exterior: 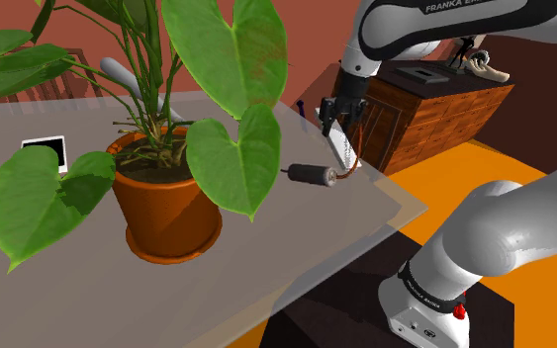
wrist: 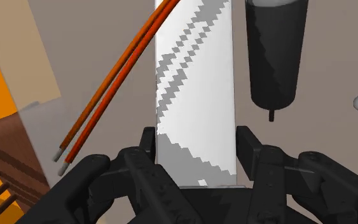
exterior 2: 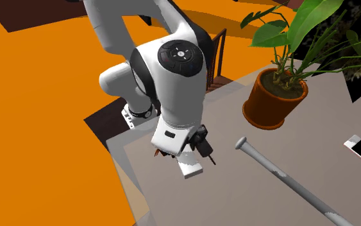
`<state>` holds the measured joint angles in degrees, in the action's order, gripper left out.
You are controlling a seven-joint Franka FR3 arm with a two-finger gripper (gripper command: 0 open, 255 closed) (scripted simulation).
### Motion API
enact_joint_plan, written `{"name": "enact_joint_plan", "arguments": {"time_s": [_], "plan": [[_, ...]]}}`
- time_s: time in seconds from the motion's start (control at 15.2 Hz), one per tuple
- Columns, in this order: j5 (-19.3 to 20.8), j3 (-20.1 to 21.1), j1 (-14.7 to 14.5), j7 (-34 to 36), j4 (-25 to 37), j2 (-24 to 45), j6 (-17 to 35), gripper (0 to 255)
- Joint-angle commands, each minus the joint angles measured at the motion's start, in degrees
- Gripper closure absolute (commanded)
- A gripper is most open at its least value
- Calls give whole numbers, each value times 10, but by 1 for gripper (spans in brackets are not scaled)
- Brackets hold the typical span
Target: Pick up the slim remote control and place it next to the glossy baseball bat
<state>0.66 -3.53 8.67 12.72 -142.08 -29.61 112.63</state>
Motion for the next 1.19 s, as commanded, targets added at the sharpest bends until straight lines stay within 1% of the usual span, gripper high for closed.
{"name": "enact_joint_plan", "arguments": {"time_s": [0.0,0.26,0.53,0.79,1.06,1.12], "plan": [[-4,3,-4,4,40,45,5,255],[-11,7,-11,11,126,138,12,255],[-16,11,-16,17,221,229,8,255],[-20,15,-20,23,328,319,-9,255],[-22,18,-22,29,445,409,-36,255],[-22,18,-22,28,439,410,-29,255]]}}
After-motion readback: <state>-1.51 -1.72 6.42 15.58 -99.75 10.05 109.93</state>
